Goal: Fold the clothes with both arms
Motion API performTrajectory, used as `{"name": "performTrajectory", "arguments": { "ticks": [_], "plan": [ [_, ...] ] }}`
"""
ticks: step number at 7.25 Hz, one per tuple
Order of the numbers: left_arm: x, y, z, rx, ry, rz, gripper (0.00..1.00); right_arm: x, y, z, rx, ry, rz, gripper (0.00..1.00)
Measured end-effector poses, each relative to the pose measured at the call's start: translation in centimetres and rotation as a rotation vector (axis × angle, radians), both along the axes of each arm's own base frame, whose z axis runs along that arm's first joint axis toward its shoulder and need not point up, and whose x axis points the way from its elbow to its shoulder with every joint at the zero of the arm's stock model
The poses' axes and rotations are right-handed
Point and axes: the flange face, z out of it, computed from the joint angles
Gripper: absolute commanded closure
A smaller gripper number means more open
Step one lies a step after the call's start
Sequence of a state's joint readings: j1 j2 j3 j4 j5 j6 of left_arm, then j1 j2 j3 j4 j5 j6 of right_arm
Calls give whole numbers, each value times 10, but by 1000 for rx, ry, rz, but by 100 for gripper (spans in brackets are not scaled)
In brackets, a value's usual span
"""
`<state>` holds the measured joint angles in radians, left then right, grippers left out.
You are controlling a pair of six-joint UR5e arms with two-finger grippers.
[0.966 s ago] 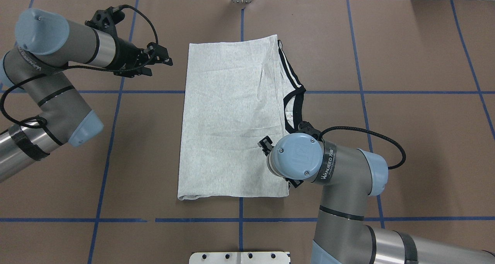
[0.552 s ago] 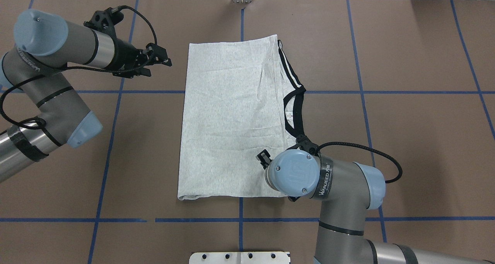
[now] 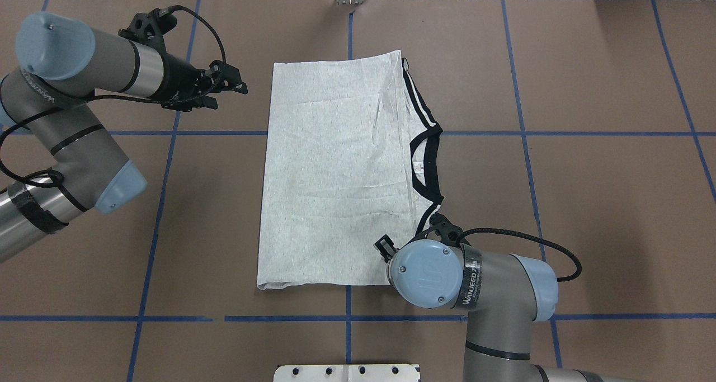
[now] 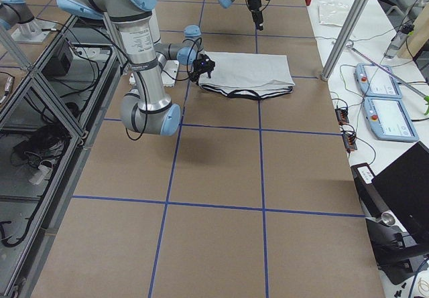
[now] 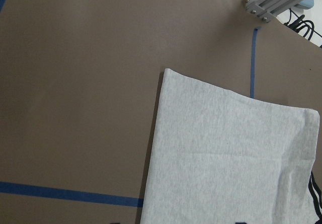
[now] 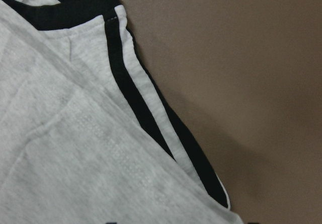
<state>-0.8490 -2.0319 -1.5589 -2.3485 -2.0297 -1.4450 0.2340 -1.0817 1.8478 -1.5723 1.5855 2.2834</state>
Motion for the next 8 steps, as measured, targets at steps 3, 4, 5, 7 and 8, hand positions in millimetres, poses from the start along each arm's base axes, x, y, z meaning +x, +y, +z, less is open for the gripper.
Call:
{"name": "performTrajectory", "arguments": {
  "ticks": [3,4,5,7,8],
  "plan": [
    [-3,3,-9,-9,-10,-2,19,-3,1,2,-2,6,-4,25],
    [-4,3,-9,-11,-12,-3,19,-4,1,3,-1,7,-3,27],
    [-4,3,-8,-12,-14,-4,19,-4,0,3,0,6,-2,26],
    [-5,4,-6,-12,-16,-8,19,-4,-3,3,2,3,4,37],
    [-5,4,-6,-13,-17,-9,19,-5,-4,4,1,4,6,50]
  ]
}}
